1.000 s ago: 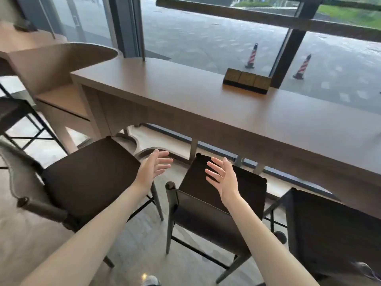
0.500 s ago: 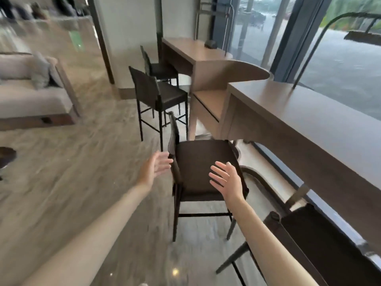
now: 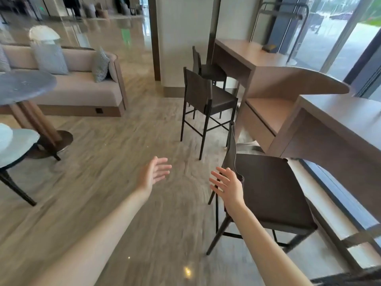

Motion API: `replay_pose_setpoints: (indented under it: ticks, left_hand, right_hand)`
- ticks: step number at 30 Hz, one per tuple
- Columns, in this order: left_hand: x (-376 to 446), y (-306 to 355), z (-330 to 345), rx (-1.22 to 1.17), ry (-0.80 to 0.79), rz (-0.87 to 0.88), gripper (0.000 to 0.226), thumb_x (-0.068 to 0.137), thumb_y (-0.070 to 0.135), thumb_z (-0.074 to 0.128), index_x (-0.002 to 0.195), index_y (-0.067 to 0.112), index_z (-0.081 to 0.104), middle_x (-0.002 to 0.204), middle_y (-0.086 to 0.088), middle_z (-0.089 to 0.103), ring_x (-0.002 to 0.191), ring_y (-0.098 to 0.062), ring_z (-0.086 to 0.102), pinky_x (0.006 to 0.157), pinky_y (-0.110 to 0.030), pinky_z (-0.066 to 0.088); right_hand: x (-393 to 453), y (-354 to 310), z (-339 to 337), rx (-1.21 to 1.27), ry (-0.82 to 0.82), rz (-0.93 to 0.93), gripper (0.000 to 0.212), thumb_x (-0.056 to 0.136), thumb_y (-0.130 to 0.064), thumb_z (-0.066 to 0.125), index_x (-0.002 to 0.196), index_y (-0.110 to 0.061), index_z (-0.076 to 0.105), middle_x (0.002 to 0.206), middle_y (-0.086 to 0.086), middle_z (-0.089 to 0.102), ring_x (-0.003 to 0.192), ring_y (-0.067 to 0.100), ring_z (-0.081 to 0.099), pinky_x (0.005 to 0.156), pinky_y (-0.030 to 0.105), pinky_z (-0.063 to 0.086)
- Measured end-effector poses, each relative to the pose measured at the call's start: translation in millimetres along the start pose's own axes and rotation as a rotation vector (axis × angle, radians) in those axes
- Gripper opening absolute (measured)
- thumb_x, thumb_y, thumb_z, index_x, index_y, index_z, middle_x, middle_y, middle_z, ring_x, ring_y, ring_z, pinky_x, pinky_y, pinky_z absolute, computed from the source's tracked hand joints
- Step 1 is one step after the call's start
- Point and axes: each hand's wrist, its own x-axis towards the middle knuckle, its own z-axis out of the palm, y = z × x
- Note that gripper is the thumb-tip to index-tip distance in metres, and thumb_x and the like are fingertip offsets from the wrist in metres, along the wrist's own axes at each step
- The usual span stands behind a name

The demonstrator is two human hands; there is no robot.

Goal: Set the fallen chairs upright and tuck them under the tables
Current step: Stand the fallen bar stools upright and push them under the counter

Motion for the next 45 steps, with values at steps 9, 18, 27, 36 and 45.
replay_pose_setpoints:
  ticks: [9, 18, 27, 36, 45]
  left_hand:
    - [79.0, 37.0, -18.5, 0.034, -0.110, 0.033, 0.045, 0.104, 0.038, 0.026, 0.114, 0.012, 0.060, 0.103, -0.009, 0.068, 0.090, -0.019, 0.064, 0.089, -0.031, 0.048]
    - [128.2, 68.4, 60.1, 0.208, -0.331, 0.222, 0.027, 0.099, 0.033, 0.044, 0.112, 0.019, 0.064, 0.106, -0.005, 0.071, 0.101, -0.020, 0.066, 0.096, -0.037, 0.050]
    - [195.5, 82.6, 169.3, 1.040, -0.726, 0.794, 0.045, 0.089, 0.034, 0.063, 0.133, 0.027, 0.054, 0.127, 0.011, 0.059, 0.119, -0.004, 0.051, 0.098, -0.022, 0.041]
    - [264.6, 53.8, 244.9, 1.342, -1.084, 1.111, 0.051, 0.083, 0.022, 0.063, 0.134, 0.020, 0.053, 0.124, 0.002, 0.060, 0.116, -0.015, 0.054, 0.099, -0.031, 0.045]
    - [300.6, 20.4, 281.8, 1.441, -1.479, 1.074, 0.061, 0.069, 0.014, 0.058, 0.130, 0.021, 0.057, 0.127, 0.005, 0.055, 0.117, -0.015, 0.049, 0.100, -0.028, 0.039]
  right_hand:
    - [32.6, 9.8, 30.9, 0.107, 0.137, -0.032, 0.032, 0.101, -0.030, 0.045, 0.114, -0.011, 0.066, 0.110, 0.009, 0.071, 0.101, 0.028, 0.068, 0.091, 0.043, 0.053]
    - [54.6, -9.7, -3.0, 0.027, 0.325, -0.210, 0.026, 0.095, -0.018, 0.059, 0.118, -0.008, 0.065, 0.106, 0.009, 0.072, 0.097, 0.024, 0.070, 0.091, 0.041, 0.055]
    - [117.1, -45.9, -42.1, -0.378, 0.445, -0.408, 0.028, 0.091, -0.017, 0.065, 0.117, -0.026, 0.065, 0.113, -0.008, 0.068, 0.098, 0.006, 0.067, 0.089, 0.029, 0.056]
    - [165.6, -65.0, -68.7, -1.162, 0.492, -0.508, 0.043, 0.092, -0.025, 0.059, 0.135, -0.025, 0.052, 0.134, -0.009, 0.054, 0.123, 0.009, 0.049, 0.101, 0.023, 0.041]
    - [169.9, -55.3, -84.8, -1.190, 0.660, -0.332, 0.043, 0.095, -0.027, 0.054, 0.137, -0.022, 0.050, 0.136, -0.007, 0.053, 0.124, 0.012, 0.050, 0.102, 0.026, 0.043]
